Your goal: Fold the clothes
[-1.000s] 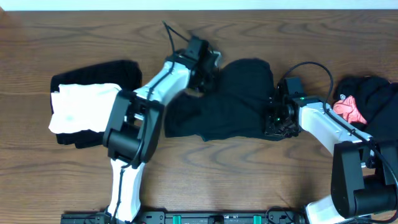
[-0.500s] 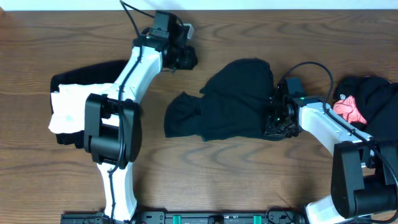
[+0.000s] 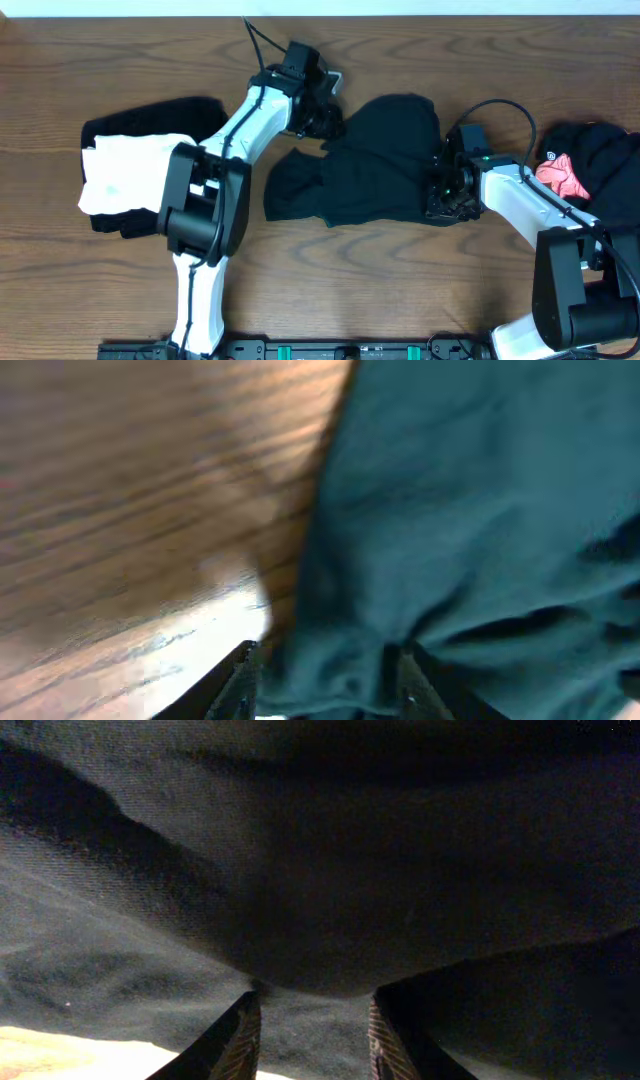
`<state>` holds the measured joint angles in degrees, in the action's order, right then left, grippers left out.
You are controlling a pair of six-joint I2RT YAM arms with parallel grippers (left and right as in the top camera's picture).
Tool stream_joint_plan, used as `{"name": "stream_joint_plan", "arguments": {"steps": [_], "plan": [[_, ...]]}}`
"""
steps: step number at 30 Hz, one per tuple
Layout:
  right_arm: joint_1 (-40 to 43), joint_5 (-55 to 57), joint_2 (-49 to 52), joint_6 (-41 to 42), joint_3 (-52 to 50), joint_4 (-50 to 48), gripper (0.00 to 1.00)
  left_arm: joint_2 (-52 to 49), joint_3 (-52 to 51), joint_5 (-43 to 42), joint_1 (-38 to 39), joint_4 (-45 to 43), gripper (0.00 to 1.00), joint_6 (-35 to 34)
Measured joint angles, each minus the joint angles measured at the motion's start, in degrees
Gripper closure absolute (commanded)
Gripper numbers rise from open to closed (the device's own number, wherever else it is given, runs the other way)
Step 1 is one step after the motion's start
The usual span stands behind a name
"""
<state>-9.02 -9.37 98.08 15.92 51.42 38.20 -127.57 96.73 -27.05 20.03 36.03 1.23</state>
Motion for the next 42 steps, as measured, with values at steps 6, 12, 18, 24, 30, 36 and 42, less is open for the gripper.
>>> {"name": "stream_joint_plan", "arguments": {"steps": [6, 12, 18, 24, 30, 36, 42], "plan": [[-0.02, 0.09, 0.00, 0.02, 0.00, 0.00, 0.66, -2.19, -0.52, -2.62, -0.09, 0.48, 0.53, 3.74], [-0.02, 0.11, 0.00, 0.02, -0.02, -0.04, 0.66, -2.58, -0.57, -5.64, 0.72, 1.09, 0.94, 5.20], [0.00, 0.09, 0.00, 0.02, -0.02, -0.13, 0.65, -2.62, -0.55, -5.20, 1.55, 0.85, 0.94, 5.51], [-0.02, 0.17, 0.00, 0.28, -0.02, -0.13, 0.65, -2.62, 2.60, -0.28, -1.03, 1.05, 0.94, 3.58], [-0.02, 0.33, 0.00, 1.33, -0.02, -0.17, 0.65, -2.62, 8.76, 1.84, -5.68, -0.48, 0.94, 1.46], [-0.02, 0.39, 0.00, 1.70, -0.04, -0.20, 0.65, -2.60, 9.46, 4.04, -8.74, -1.44, 0.94, 0.33], [-0.22, 0.20, -0.07, 1.97, -0.04, -0.55, 0.59, -2.60, 9.49, 4.57, -8.20, 5.49, 0.89, 0.07]]}}
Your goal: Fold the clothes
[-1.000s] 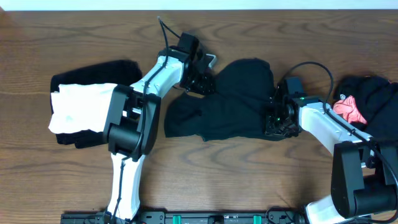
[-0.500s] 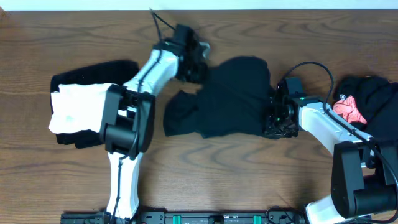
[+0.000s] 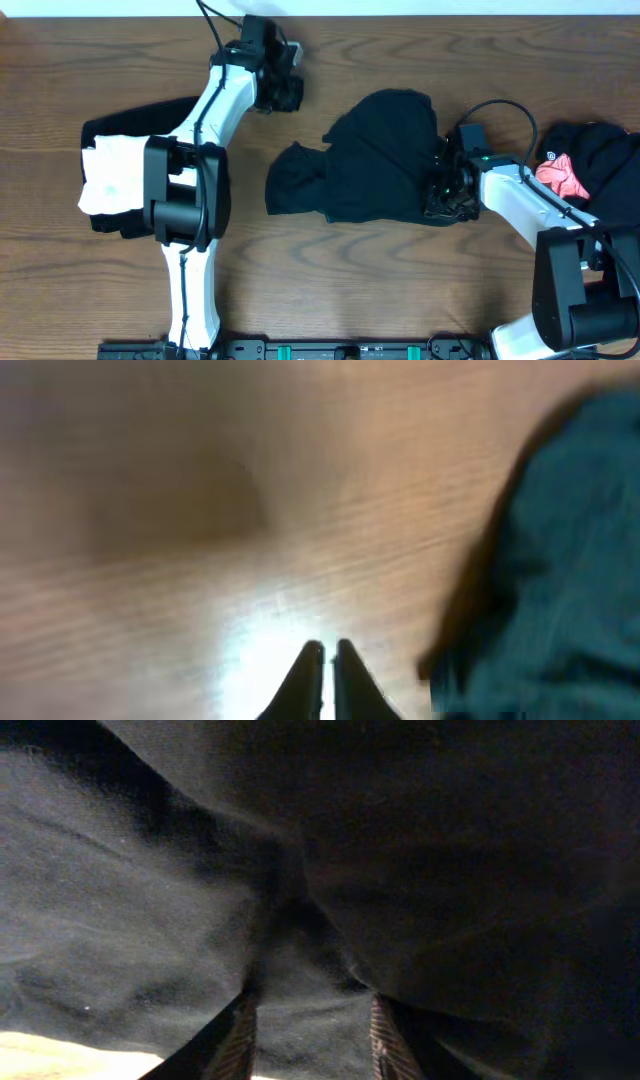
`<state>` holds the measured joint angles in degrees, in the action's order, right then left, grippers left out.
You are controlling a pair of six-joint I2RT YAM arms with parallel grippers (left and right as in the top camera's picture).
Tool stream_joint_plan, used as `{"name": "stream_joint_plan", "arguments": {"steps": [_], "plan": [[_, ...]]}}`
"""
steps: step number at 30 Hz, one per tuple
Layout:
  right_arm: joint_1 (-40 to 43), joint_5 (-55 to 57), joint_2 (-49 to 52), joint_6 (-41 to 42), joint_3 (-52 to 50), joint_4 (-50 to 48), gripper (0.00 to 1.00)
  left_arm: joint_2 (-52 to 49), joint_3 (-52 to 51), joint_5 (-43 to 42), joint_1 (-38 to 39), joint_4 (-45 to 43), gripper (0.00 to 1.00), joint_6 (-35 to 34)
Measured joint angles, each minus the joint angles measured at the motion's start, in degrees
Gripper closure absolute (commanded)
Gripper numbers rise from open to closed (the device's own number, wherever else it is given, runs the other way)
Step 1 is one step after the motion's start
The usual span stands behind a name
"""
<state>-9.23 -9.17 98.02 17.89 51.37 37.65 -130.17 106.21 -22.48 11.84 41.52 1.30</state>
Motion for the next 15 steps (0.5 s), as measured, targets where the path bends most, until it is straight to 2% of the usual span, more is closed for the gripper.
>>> {"name": "stream_joint_plan", "arguments": {"steps": [3, 5, 10, 12, 15], "plan": [[-0.11, -0.09, -0.09, -0.26, -0.15, -0.68, 0.58, 0.00, 0.00, 0.00, 0.59, 6.19, 0.89, -0.17], [-0.11, -0.46, -0.31, -1.01, -0.39, -1.46, 0.57, 0.00, 0.00, -0.02, 0.96, 10.08, 0.94, -0.35], [0.22, -1.22, -0.26, -4.33, 0.37, -2.78, 0.54, 0.59, -0.02, 0.02, 1.25, 18.16, 0.94, 0.15], [0.68, -1.18, -0.48, -5.70, 1.25, -2.93, 0.50, 1.92, -0.02, 0.46, 1.25, 20.63, 0.94, 0.39], [1.25, -1.05, -3.06, -7.04, 3.37, -2.91, 0.36, 6.16, -0.02, 1.70, 1.25, 23.80, 0.94, 0.59]]}}
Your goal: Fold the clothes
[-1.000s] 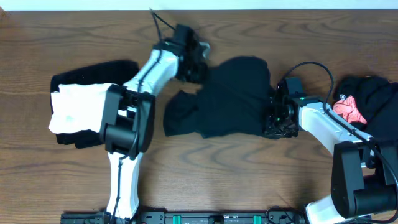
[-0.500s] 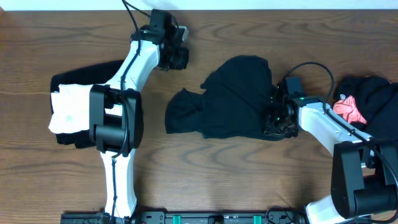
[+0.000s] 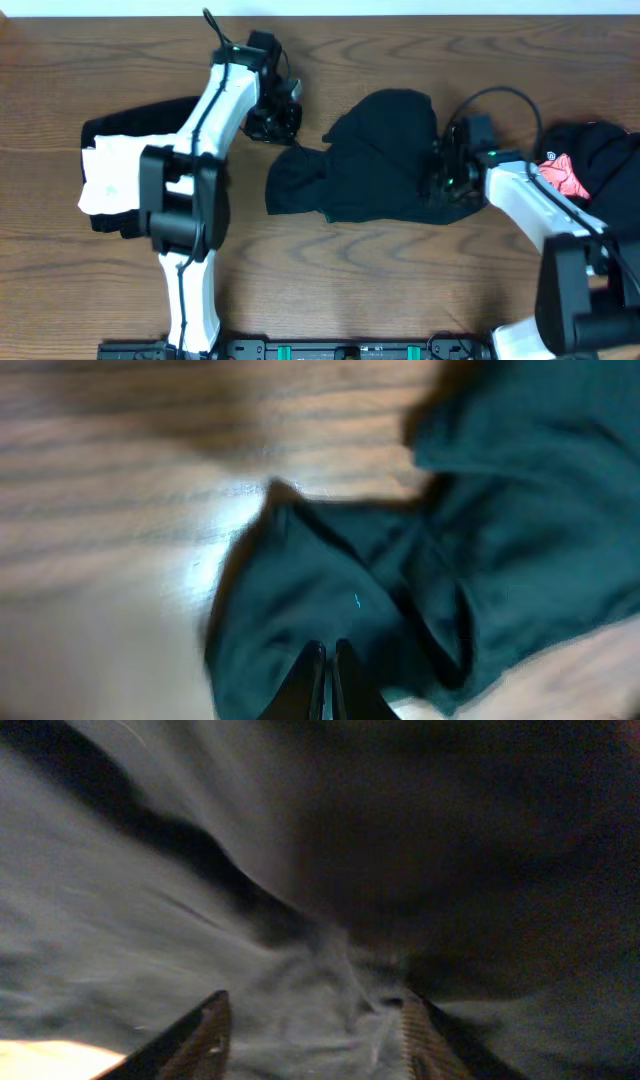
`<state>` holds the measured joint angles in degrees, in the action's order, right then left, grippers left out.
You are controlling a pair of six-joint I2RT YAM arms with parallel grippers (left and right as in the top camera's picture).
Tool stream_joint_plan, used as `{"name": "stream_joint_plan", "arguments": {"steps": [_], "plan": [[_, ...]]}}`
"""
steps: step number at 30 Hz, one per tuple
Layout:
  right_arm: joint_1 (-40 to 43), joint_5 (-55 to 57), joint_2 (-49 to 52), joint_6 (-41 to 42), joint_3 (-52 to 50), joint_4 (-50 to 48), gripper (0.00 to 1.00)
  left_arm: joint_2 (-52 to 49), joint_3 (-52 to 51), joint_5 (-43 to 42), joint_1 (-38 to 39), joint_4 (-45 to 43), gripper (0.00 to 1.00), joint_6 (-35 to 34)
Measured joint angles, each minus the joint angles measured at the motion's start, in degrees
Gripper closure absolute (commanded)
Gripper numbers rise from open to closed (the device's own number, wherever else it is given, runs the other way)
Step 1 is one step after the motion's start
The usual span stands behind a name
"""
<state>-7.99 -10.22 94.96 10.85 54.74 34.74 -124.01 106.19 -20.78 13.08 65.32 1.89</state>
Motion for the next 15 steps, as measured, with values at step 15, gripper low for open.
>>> {"name": "stream_joint_plan", "arguments": {"steps": [15], "plan": [[5.92, 0.37, -11.43, 3.50, 6.16, 10.60, 0.29, 18.34, -16.48, 11.82, 10.78, -3.26, 0.94, -2.78]]}}
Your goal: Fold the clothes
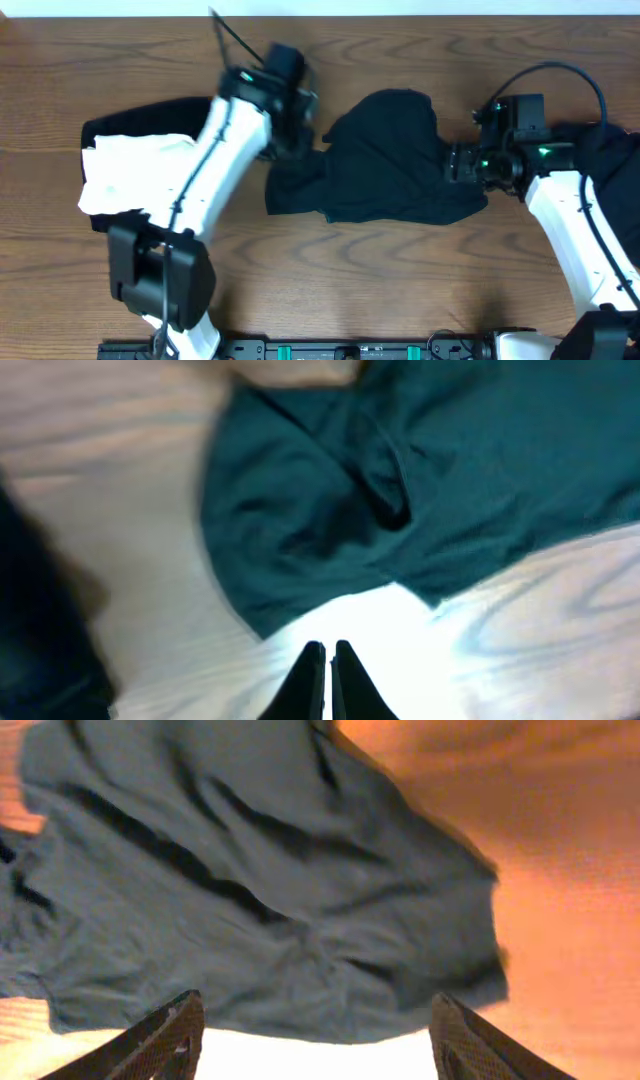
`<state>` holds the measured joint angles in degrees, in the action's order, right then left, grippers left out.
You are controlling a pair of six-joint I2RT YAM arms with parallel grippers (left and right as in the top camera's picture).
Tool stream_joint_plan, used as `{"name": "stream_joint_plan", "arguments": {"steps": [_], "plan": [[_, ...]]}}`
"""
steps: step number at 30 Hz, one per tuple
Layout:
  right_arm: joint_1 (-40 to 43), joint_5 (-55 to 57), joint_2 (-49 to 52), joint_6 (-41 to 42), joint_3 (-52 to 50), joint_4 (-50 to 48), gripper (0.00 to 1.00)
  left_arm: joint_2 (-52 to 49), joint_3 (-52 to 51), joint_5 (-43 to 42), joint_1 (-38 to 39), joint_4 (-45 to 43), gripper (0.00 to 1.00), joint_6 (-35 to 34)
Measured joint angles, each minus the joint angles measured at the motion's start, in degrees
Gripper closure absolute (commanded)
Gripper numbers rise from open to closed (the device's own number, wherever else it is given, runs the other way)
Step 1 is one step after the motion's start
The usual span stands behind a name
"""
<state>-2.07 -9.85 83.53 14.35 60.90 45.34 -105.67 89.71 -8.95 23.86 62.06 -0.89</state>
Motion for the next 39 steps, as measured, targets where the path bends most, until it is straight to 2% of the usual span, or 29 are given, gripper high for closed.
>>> {"name": "stream_joint_plan", "arguments": {"steps": [4, 7, 11, 14, 20, 24, 27, 30, 39], "plan": [[1.42, 0.24, 0.00, 1.84, 0.00, 3.19, 0.29, -0.11, -11.45, 0.87, 4.04, -8.41, 0.93, -3.45], [1.86, 0.46, 0.00, 3.34, -0.13, 5.55, 0.28, -0.11, -16.22, 0.94, 6.10, -10.64, 0.90, -4.96], [1.90, 0.94, 0.00, 5.90, -1.66, 6.47, 0.25, -0.11, -17.53, -0.02, 8.35, -12.31, 0.83, -5.97], [2.01, 1.20, 0.00, 7.48, -3.96, 5.77, 0.25, -0.11, -17.53, -0.15, 9.86, -12.76, 0.83, -6.84], [2.71, 1.01, 0.11, 9.68, -10.91, 1.55, 0.25, -0.11, -17.53, -0.83, 13.49, -10.93, 0.66, -9.79], [2.80, 0.52, 0.13, 10.23, -13.20, 0.55, 0.26, -0.11, -17.53, -1.16, 15.02, -10.47, 0.45, -12.11], [2.80, 0.39, 0.15, 10.45, -13.40, 0.00, 0.26, -0.11, -17.53, -1.25, 15.43, -11.61, 0.35, -14.12], [2.80, 0.28, 0.15, 10.58, -13.40, -0.50, 0.26, -0.11, -17.68, -1.25, 15.41, -13.92, 0.30, -16.50], [2.80, 0.22, 0.15, 10.69, -13.40, -1.16, 0.27, -0.46, -23.61, -1.22, 15.43, -23.47, 0.25, -23.85]]}}
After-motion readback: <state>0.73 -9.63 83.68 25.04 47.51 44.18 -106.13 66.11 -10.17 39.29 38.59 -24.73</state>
